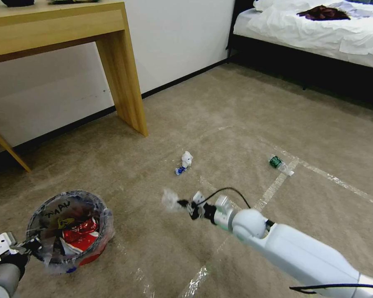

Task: Pick up the trash bin and place the garbage on the floor into it.

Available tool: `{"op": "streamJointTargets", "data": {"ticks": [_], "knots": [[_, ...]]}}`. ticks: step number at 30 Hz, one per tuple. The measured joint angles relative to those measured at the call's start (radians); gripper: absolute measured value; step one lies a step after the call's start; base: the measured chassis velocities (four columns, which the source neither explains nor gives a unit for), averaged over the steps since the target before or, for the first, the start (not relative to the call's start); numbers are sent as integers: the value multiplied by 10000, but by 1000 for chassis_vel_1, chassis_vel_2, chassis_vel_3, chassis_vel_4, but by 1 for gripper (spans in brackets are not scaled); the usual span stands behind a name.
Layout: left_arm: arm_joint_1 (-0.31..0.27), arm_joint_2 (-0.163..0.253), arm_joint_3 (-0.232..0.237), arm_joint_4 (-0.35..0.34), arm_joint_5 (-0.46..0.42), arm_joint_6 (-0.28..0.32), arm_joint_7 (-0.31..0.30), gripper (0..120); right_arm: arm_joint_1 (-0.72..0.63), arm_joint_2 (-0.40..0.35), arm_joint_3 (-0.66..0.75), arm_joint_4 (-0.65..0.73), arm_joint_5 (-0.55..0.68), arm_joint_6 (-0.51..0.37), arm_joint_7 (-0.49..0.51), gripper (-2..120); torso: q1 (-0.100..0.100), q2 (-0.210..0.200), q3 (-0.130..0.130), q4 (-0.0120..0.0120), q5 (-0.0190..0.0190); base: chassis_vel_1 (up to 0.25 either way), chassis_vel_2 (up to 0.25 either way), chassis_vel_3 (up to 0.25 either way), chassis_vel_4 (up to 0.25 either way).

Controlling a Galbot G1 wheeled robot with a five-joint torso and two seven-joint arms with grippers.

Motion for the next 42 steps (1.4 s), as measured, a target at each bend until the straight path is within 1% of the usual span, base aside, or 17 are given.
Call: {"op": "streamJointTargets", "data": {"ticks": [5, 7, 10, 13, 14, 20, 22, 23, 25, 26, 28, 29, 31, 32, 34, 38, 42], "knots": [[7, 173, 73, -94, -194, 82, -48, 0, 237, 88, 213, 448, 261, -13, 85, 0, 0, 0, 0, 0, 0, 0, 0, 0, 0], [-4, 272, 121, -194, -450, 154, -116, 0, 411, 174, 270, 668, 412, -31, 103, 0, 0, 0, 0, 0, 0, 0, 0, 0, 0], [-7, 345, 149, -248, -586, 188, -155, 0, 552, 213, 260, 795, 529, -54, 121, 0, 0, 0, 0, -1, 0, 0, 0, 0, 0], [-44, 611, 285, -534, -1200, 351, -394, 0, 1232, 371, -27, 1404, 1251, -285, 445, 0, 0, 0, 0, 0, -1, 0, 0, 0, 0], [-44, 611, 285, -534, -1200, 351, -394, 0, 1232, 371, -27, 1404, 1251, -285, 445, 0, 0, 0, 0, 0, -1, 0, 0, 0, 0], [-69, 845, 514, -727, -1387, 492, -498, 0, 2290, 730, -697, 2058, 2114, -719, 1071, 0, 0, 0, 1, -1, -2, 0, 0, 0, 0], [-61, 948, 544, -734, -1419, 517, -511, 0, 2848, 999, -1133, 2212, 2540, -1026, 1510, 0, 0, 0, 0, 1, -3, 0, 0, 0, 0], [-61, 948, 544, -734, -1419, 517, -511, 0, 2848, 999, -1133, 2212, 2540, -1026, 1510, 0, 0, 0, 0, 1, -3, 0, 0, 0, 0], [-17, 1057, 534, -767, -1497, 525, -522, 0, 3439, 1412, -1665, 2212, 2887, -1301, 1830, 0, 1, 0, 1, -2, -1, 0, 0, 0, 0], [-17, 1057, 534, -767, -1497, 525, -522, 0, 3439, 1412, -1665, 2212, 2887, -1301, 1830, 0, 1, 0, 1, -2, -1, 0, 0, 0, 0], [14, 1140, 480, -779, -1549, 527, -524, 0, 3944, 2033, -2190, 2115, 3229, -1592, 2089, 0, 1, -1, 1, 2, -3, 0, 0, 0, 0], [14, 1140, 480, -779, -1549, 527, -524, 0, 3944, 2033, -2190, 2115, 3229, -1592, 2089, 0, 1, -1, 1, 2, -3, 0, 0, 0, 0], [34, 1155, 449, -809, -1581, 527, -527, 0, 4246, 2663, -2549, 1965, 3428, -1912, 2360, 0, 0, 0, 0, 2, -4, 0, 0, 0, 0], [34, 1155, 449, -809, -1581, 527, -527, 0, 4246, 2663, -2549, 1965, 3428, -1912, 2360, 0, 0, 0, 0, 2, -4, 0, 0, 0, 0], [60, 1160, 420, -839, -1597, 527, -529, 0, 4455, 3147, -2918, 1803, 3558, -2186, 2607, 0, 0, 0, 0, 2, -3, 0, 0, 0, 0], [62, 1175, 401, -851, -1620, 526, -543, 0, 4580, 3376, -3211, 1721, 3669, -2460, 2839, 0, 0, -1, 0, 0, -3, 0, 0, 0, 0], [29, 1221, 373, -864, -1734, 562, -638, 0, 4653, 3631, -3694, 1687, 3737, -2980, 3267, 0, 0, -1, 0, -1, -2, 0, 0, 0, 0]]}}
